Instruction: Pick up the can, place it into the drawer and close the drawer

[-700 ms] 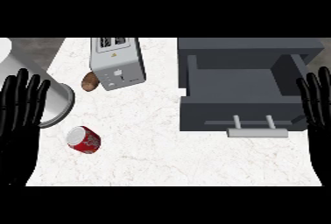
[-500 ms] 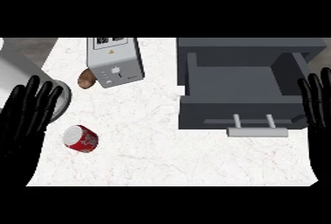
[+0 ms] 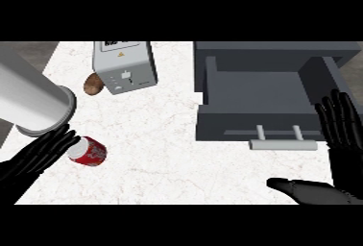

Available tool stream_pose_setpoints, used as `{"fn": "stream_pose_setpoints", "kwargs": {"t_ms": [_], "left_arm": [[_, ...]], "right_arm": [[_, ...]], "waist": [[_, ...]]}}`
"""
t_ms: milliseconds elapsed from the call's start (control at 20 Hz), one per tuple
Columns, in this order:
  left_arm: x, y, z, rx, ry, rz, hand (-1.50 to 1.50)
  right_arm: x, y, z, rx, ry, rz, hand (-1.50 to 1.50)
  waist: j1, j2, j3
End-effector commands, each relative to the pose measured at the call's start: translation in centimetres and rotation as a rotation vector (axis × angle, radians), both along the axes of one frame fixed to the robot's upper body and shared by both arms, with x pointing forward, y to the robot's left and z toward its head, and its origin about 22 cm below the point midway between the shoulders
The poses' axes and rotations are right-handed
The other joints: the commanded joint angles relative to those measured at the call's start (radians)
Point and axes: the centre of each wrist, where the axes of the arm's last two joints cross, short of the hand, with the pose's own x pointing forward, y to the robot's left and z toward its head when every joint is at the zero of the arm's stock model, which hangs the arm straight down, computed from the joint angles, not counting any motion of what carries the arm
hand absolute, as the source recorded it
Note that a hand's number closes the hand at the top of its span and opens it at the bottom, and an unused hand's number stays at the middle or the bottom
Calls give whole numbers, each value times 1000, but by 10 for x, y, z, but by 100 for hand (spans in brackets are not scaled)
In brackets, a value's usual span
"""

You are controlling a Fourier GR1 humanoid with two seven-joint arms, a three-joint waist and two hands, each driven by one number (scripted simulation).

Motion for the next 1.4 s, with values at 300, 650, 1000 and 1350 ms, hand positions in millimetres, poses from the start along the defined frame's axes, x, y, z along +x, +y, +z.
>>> {"fn": "stream_pose_setpoints", "kwargs": {"t_ms": [300, 650, 1000, 1350], "left_arm": [[-7, 77, 6, -7, 83, -24, -150], [5, 86, 17, 9, 128, 23, -150], [33, 56, -23, 32, 149, 22, -150], [45, 66, -51, 24, 164, 32, -150]], "right_arm": [[-27, -19, -14, 6, 51, -9, -150], [-18, -35, -20, 19, 57, -13, -150], [-37, -47, -19, -14, 46, -15, -150], [-47, -48, -32, -12, 61, -26, -150]], "waist": [[-6, 0, 1], [-4, 0, 1], [-11, 1, 1], [-11, 1, 1]]}}
